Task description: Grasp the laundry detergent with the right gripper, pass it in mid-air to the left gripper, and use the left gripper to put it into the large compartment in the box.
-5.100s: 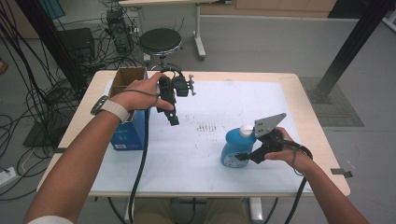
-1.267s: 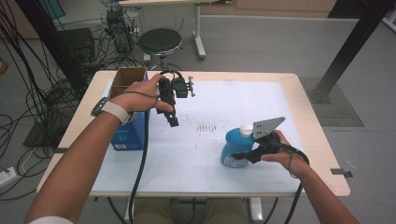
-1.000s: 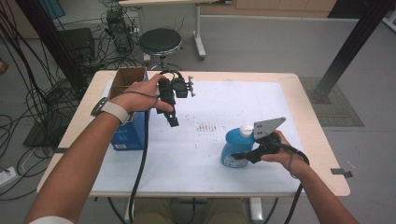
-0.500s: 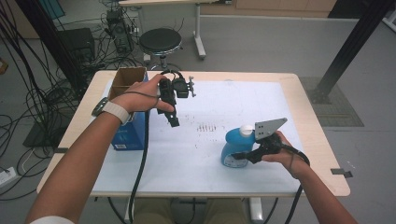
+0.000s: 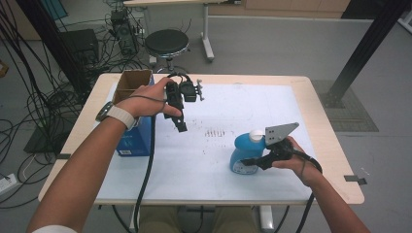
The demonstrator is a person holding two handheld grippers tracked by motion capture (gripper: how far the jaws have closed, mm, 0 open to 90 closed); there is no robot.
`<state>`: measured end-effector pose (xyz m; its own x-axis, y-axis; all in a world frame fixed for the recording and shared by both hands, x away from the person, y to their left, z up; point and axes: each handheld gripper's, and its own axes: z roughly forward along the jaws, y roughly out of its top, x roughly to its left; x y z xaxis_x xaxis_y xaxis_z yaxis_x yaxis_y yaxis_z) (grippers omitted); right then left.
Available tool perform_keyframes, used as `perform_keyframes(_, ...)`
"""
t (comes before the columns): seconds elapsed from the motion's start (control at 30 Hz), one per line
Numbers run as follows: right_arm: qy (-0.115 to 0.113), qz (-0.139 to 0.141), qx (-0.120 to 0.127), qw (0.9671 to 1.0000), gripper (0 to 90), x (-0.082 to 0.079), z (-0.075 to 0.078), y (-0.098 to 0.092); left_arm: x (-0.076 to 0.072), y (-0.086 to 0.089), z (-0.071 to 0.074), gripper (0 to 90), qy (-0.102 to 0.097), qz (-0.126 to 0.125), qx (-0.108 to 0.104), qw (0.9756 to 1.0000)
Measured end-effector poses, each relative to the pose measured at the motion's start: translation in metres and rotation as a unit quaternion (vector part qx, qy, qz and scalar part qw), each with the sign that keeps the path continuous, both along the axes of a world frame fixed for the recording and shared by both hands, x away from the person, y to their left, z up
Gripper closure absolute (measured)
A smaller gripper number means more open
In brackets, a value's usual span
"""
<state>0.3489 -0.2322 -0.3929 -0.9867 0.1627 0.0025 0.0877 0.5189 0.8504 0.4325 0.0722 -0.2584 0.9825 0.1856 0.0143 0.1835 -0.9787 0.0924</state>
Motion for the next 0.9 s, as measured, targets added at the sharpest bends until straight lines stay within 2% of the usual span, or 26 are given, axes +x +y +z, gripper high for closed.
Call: perform_keyframes(0.9, 0.004, -0.002, 0.000, 1.0000, 44.5, -0.0001, -0.0001, -0.0003, -0.0015, 0.0003, 0.0022, 11.4, -0.002, 0.001, 0.003, 1.0000)
